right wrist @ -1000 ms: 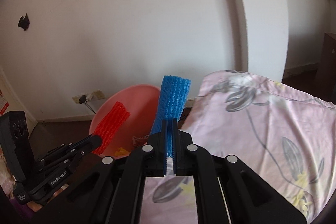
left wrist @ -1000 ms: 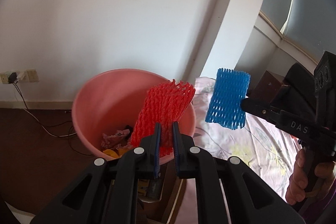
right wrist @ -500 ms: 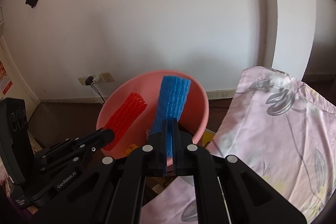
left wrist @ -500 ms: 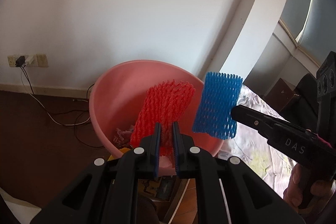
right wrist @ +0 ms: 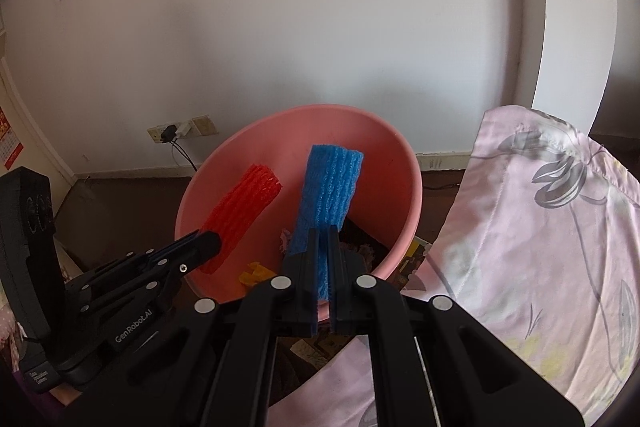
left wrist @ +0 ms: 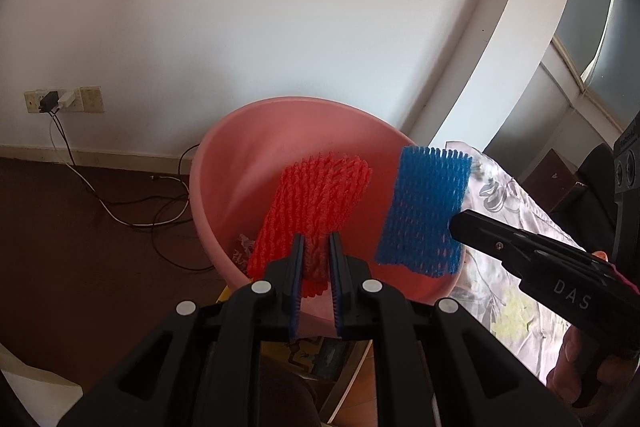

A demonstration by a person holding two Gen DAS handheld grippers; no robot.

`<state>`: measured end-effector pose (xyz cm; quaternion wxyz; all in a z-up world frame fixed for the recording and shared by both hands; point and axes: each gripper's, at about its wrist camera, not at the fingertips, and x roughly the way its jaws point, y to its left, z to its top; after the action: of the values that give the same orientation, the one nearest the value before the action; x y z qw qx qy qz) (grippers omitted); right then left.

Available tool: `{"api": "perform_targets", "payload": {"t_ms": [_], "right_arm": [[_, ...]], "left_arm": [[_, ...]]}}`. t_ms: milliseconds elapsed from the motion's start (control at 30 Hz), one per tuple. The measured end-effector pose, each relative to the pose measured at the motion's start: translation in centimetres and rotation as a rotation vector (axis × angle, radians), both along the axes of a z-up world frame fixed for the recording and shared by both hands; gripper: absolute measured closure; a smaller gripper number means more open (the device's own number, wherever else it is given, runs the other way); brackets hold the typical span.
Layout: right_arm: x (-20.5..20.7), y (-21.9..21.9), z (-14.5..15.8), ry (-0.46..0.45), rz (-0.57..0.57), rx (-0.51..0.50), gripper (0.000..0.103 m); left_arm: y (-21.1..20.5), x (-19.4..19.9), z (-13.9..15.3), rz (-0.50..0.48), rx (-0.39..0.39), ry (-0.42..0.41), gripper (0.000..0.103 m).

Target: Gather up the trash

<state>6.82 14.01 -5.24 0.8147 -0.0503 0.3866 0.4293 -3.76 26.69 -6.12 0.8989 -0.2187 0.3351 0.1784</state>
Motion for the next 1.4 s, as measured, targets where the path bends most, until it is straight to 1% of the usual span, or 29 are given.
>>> {"api": "perform_targets", "payload": {"t_ms": [167,200,233,300,500,700,900,1000,1033,1100,1133,1167,1400], "right_arm": [[0.2,0.3,-0.1,0.007,0.004,0.004,0.099],[0.2,0.4,-0.2,0.007,0.004,0.004,0.099],[0.3,0.4,-0.2,0.007,0.004,0.004,0.099],[0.3,0.4,-0.2,0.009,0.005,0.004,0.099],[0.2,0.5,-0.3,0.008,0.005,0.005,0.099],[0.2,0.6,-0.4,0.009,0.004,0.008,0.099],[0.5,0.7,-0.6,0.039,0.005,0.017,0.097],[0.6,0.7,-0.7,0.038,0.007,0.016,0.096],[0.6,0.6,-0.6,0.036,0.008,0.015,0.095],[0.5,0.6,-0.6,0.034,0.010,0.019,0.090],[0.5,0.5,-0.6,0.034,0.012,0.022,0.084],[0.5,0.5,-0.6,0.036,0.013,0.025,0.080],[-0.2,-0.4,0.0,0.011,0.021,0.037,0.079]], "left_arm": [[-0.1,0.1,0.0,0.012,-0.001,0.002,0.087],[-0.1,0.1,-0.1,0.013,0.001,0.004,0.084],[-0.1,0.1,-0.1,0.014,0.001,0.004,0.076],[-0.1,-0.1,-0.1,0.020,-0.002,0.001,0.068],[0.1,-0.4,0.0,0.026,0.007,-0.001,0.067],[0.0,-0.6,0.0,0.031,0.010,-0.001,0.061],[0.2,-0.7,0.0,0.035,0.011,0.004,0.058],[0.2,-0.8,0.1,0.036,0.013,0.005,0.057],[0.2,-0.7,0.1,0.037,0.015,0.006,0.057],[0.1,-0.7,0.1,0.038,0.017,0.008,0.056],[0.1,-0.7,0.1,0.037,0.018,0.009,0.055],[0.1,-0.7,0.2,0.037,0.020,0.009,0.055],[0.0,-1.0,0.6,0.045,0.037,0.012,0.049]]}}
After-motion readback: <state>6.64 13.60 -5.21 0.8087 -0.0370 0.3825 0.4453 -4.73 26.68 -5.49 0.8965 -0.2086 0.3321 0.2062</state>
